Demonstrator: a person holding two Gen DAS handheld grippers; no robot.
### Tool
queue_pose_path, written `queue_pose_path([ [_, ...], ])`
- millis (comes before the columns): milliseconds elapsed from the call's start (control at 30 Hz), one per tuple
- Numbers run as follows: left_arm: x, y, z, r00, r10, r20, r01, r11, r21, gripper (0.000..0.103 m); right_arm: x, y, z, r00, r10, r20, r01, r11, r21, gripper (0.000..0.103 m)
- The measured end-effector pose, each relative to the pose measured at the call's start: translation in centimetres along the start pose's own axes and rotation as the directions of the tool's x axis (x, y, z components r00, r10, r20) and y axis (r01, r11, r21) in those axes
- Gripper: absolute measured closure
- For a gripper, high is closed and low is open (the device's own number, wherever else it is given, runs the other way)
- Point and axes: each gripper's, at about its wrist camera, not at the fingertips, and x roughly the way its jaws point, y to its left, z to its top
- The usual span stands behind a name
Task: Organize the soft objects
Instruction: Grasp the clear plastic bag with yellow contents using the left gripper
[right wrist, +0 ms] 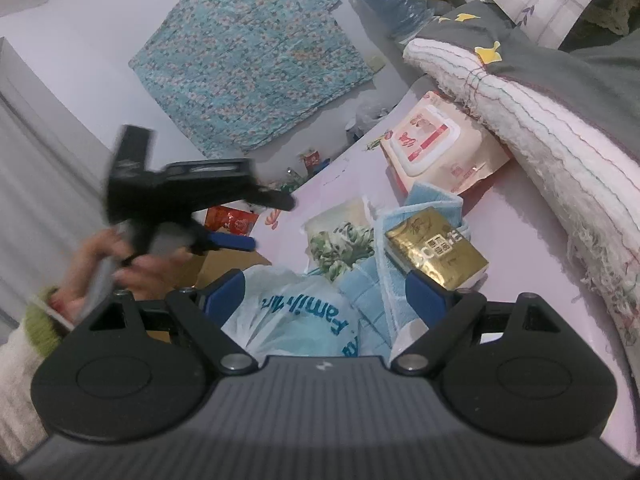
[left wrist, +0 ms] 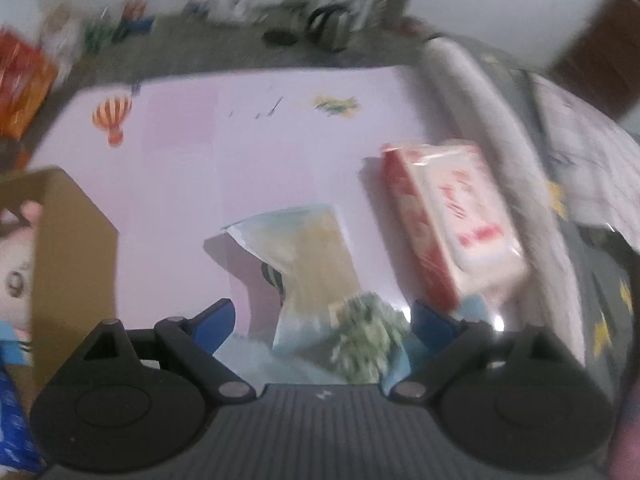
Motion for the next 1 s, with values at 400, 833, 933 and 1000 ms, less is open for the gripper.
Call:
queue_pose_path([
  [400, 8.2, 1.7, 2.1, 0.990, -0.012, -0.144, -0.007, 0.992, -0.126, 0.040, 1.6, -2.1, -0.2, 0.999, -0.029, -0.022, 0.029, 0.999, 0.032, 0.015],
  [833, 6.1, 2.1, 1.5, 0.999, -0.045, -0.023, 0.041, 0.989, -0.145, 0.068, 1.4, -3.1, -0.6, 0.996, -0.089, -0.024, 0.090, 0.996, 0.027, 0.015],
  [933, 4.5, 2.1, 1.3, 0.997, -0.071, 0.026, 0.074, 0.987, -0.143, 0.069, 1.2, -3.1, -0.4, 0.995, -0.100, -0.021, 0.100, 0.995, 0.018, 0.015],
  [1000, 3.3, 2.0, 1.1, 0.995, -0.087, 0.053, 0.094, 0.986, -0.140, 0.069, 1.2, -3.0, -0.3, 0.994, -0.111, -0.015, 0.111, 0.994, 0.008, 0.015],
])
